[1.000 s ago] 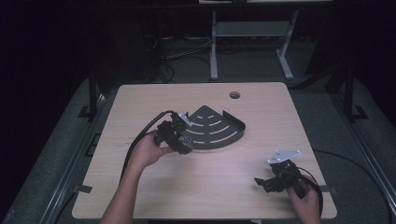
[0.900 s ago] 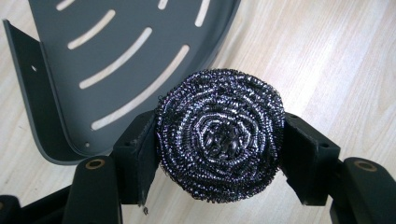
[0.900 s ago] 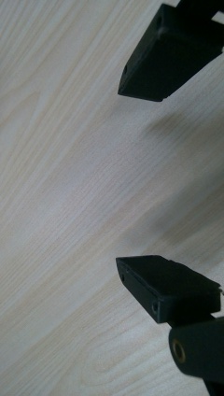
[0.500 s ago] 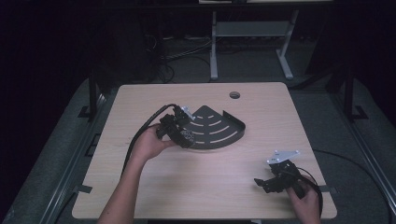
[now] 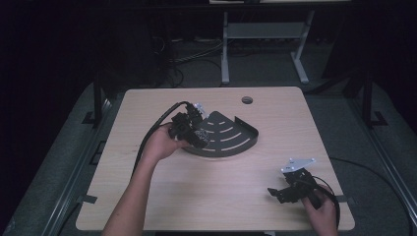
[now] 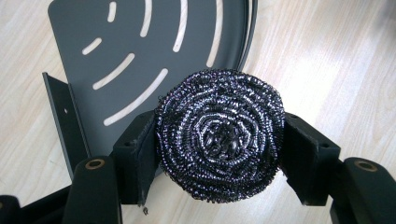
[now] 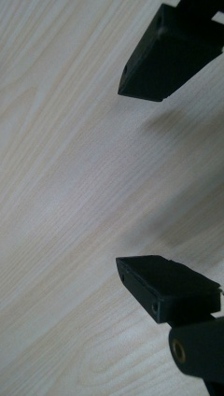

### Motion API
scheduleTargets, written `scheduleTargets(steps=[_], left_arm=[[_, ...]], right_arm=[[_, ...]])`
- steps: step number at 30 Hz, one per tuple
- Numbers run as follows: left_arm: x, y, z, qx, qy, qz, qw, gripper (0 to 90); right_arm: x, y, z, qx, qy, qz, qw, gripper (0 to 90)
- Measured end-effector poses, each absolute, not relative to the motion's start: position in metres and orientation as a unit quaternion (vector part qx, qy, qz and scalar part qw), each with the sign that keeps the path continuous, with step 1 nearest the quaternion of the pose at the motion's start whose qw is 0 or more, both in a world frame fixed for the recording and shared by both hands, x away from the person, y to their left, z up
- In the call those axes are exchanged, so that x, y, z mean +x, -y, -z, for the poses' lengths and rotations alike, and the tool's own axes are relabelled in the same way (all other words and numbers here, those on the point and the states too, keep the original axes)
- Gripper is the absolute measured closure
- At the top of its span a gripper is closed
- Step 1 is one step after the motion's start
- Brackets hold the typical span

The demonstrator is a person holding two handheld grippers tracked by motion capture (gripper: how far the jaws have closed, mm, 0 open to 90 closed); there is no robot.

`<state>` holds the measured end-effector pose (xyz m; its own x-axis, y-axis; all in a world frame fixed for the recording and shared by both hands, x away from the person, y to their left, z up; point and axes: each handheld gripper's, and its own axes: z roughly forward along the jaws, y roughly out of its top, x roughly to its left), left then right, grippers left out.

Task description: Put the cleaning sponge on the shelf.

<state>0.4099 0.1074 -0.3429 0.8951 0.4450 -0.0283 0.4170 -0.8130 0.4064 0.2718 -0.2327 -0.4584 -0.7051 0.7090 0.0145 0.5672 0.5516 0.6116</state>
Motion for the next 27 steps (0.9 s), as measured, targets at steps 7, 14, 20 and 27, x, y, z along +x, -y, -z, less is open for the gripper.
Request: scheduleTargets(steps=[7,14,20,27], left_arm=[[0.419,-0.1,0.344,0.952,-0.227,-0.037,0.201,34.0],[0.433,-0.098,0.357,0.95,-0.242,-0.035,0.196,33.9],[0.438,-0.098,0.363,0.947,-0.25,-0.034,0.198,33.9],[0.443,-0.092,0.375,0.946,-0.257,-0.03,0.194,33.9]], right_arm=[[0.271,0.233,0.458,0.365,-0.873,-0.301,0.119,14.0],[0.271,0.233,0.457,0.366,-0.871,-0.306,0.117,14.1],[0.272,0.233,0.458,0.365,-0.872,-0.304,0.118,14.0],[0.272,0.233,0.457,0.365,-0.872,-0.304,0.117,14.0]])
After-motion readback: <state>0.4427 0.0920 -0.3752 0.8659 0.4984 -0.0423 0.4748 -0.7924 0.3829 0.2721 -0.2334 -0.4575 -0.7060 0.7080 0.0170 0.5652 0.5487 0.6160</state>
